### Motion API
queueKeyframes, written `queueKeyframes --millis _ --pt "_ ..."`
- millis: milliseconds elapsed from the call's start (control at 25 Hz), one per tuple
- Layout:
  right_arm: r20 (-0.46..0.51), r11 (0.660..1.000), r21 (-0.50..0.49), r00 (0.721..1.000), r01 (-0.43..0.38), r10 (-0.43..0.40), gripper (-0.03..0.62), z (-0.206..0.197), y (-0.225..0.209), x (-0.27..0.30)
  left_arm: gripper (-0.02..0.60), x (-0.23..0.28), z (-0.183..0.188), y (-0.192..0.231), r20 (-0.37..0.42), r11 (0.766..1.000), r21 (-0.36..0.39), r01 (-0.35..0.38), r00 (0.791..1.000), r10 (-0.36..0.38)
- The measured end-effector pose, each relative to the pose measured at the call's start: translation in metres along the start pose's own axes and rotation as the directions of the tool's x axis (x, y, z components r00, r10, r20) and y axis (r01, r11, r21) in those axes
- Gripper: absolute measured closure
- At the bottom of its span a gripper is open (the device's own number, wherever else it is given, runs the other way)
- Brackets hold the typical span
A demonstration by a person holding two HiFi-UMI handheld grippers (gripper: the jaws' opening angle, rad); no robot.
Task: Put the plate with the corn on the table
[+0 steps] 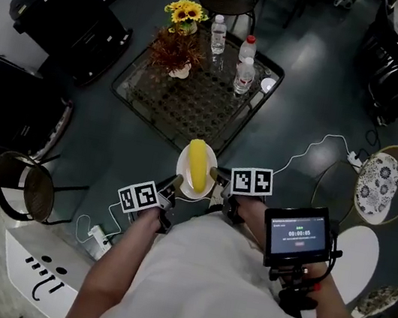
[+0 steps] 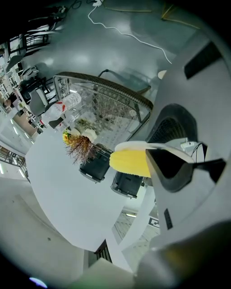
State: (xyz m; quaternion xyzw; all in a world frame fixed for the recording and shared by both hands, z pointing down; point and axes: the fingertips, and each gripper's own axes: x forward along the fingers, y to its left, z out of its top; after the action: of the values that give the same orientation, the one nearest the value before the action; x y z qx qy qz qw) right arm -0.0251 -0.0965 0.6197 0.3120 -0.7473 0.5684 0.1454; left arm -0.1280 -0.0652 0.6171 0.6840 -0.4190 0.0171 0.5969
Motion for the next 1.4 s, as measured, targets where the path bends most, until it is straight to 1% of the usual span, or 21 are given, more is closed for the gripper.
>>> queueKeyframes --millis 200,400,720,1000,1200,1400 --pt "-0.016 1.000 -0.008 1.000 -0.019 0.019 0.545 0.019 -0.005 0.003 0.548 0.013 0.013 -0.003 0.006 1.000 -0.011 -0.024 1.000 0.024" --pt "-0.029 1.000 0.000 0.999 -0.030 0.029 0.545 0.047 -0.016 0.005 0.548 0.035 0.032 -0.011 0.005 0.999 -0.018 -0.047 0.999 0.047" --pt "-0.050 0.999 0.002 0.998 -0.045 0.045 0.545 0.061 -0.024 0.007 0.548 0.048 0.039 -0.012 0.012 0.997 -0.036 -0.067 0.998 0.067" --pt "-0.063 0.998 0.004 0.996 -0.062 0.062 0.545 0.066 -0.026 0.016 0.548 0.050 0.049 -0.009 0.015 0.995 -0.020 -0.095 0.995 0.095" --pt "-0.065 0.999 -0.011 0.997 -0.051 0.050 0.545 0.069 -0.025 0.021 0.548 0.051 0.052 -0.003 0.013 0.996 -0.037 -0.083 0.996 0.084" --pt "-0.066 1.000 0.003 0.998 -0.022 0.022 0.545 0.084 -0.031 0.030 0.548 0.064 0.069 -0.001 -0.010 0.996 -0.011 -0.085 0.996 0.085"
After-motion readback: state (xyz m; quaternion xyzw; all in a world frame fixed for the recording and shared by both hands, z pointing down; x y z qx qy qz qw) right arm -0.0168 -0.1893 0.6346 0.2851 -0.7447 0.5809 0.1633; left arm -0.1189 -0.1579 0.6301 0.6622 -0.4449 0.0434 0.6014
